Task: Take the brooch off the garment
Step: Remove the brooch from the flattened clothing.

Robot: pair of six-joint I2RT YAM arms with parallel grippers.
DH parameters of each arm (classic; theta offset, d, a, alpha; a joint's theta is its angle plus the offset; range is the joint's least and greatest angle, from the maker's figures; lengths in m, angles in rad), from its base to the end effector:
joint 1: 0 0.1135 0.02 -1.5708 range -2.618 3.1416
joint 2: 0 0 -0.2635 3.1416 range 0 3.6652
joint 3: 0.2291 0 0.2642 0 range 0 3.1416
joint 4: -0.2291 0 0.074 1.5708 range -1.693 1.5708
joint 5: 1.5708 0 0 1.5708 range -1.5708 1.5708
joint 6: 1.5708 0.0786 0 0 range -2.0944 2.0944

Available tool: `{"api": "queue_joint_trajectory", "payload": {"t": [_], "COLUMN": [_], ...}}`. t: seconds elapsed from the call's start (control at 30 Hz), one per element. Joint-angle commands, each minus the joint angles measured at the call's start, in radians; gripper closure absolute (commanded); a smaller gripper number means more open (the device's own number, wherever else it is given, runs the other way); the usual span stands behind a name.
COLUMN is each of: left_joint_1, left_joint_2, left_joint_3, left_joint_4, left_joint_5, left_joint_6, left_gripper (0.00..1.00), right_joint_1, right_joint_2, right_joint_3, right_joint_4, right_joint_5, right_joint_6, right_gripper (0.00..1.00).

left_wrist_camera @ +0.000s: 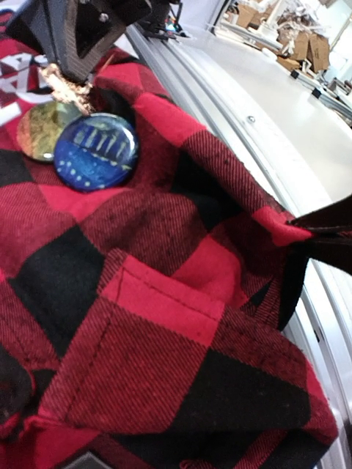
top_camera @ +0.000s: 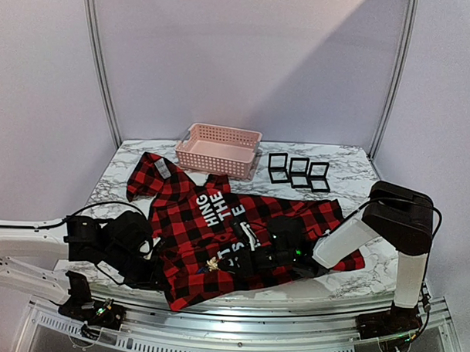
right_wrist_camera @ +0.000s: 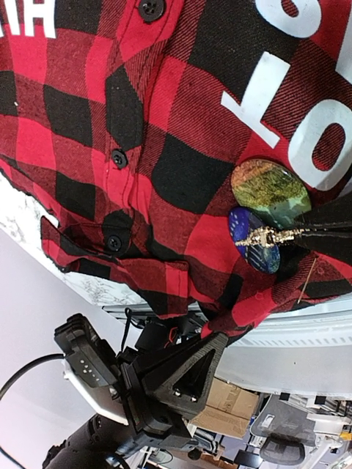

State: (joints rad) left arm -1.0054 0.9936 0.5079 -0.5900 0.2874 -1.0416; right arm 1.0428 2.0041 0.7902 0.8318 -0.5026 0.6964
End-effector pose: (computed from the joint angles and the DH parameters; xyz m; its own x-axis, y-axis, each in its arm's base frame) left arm 0.0898 -0.1831 0.1358 -0.9993 0.0298 -0.0246 0.0383 0.8433 -0.5360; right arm 0.1735 0.3727 0.0793 -0.7741 -0.2115 -0.5966 -0.6330 0.2491 0.7330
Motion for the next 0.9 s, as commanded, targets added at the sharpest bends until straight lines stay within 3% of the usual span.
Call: {"api": "queue_joint_trajectory", "payload": {"t": [0.0,0.27,0.87], "left_joint_1": [-0.016,-0.017,-0.016], "left_joint_2": [-0.001,-0.006,-0.004], "left_joint_3": [0.008,0.011,0.016], "left_joint_4": [-0.024,-0.048,-0.060], "left_joint_5": [-0.009,-0.018,-0.031], "left_joint_6": [0.010,0.021,0.035], "left_gripper": [1.00,1.00,1.00], "right_joint_1": [0.013,0.070,0.081], "right_joint_2": [-0.034,-0.085,-0.142], "right_joint_3": [-0.002,0.053,0.023], "right_joint_4": [-0.046,-0.232,-0.288], "right_joint_5": [0.059,0.233,0.377], "right_joint_6": [-0.022,-0.111,-0.126], "right_gripper": [1.00,1.00,1.00]}}
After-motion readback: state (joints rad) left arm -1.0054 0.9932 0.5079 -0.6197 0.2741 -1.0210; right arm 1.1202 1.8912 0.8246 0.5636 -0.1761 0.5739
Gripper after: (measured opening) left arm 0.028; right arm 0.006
